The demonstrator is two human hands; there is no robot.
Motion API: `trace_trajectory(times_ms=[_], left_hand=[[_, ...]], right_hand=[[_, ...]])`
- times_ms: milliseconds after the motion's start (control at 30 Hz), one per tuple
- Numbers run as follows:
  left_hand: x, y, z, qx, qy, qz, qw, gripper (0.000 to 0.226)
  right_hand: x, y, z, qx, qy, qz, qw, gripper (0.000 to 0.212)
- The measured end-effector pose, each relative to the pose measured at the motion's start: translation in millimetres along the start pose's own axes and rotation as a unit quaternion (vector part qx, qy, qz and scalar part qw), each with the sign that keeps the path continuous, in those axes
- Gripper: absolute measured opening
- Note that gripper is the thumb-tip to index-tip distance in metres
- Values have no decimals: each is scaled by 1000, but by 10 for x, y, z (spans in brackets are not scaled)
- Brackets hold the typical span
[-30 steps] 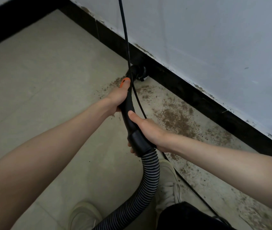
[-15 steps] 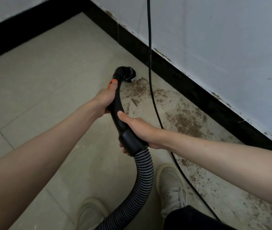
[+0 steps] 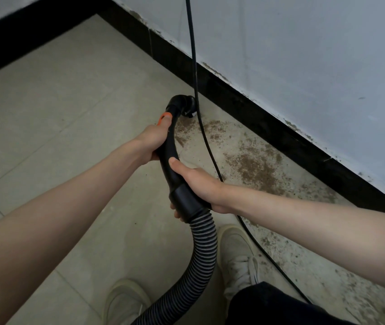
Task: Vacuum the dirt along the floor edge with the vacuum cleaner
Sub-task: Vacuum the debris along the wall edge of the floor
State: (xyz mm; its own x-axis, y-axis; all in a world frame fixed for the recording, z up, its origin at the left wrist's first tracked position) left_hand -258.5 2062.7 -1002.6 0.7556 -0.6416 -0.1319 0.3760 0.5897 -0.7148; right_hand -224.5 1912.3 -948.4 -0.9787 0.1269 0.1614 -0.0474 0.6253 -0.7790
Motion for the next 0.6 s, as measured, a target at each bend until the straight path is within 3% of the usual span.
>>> trace_trajectory(times_ms=[600], left_hand=[[417,39,190,6,34,-46,998,56]], right_hand=[[-256,-11,65,3,34,88,996,63]])
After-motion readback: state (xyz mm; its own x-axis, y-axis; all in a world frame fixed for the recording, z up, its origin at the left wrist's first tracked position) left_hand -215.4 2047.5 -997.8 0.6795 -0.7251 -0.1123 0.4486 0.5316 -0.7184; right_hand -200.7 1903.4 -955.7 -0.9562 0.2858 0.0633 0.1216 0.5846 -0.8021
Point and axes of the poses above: each hand's wrist, its own y-axis towards the middle knuckle, its own x-axis out of the palm, z = x × y, the point moved 4 cm from there along y, towards the middle knuckle, and after that the axes turned 1 degree about -z, right-handed, at the moved point
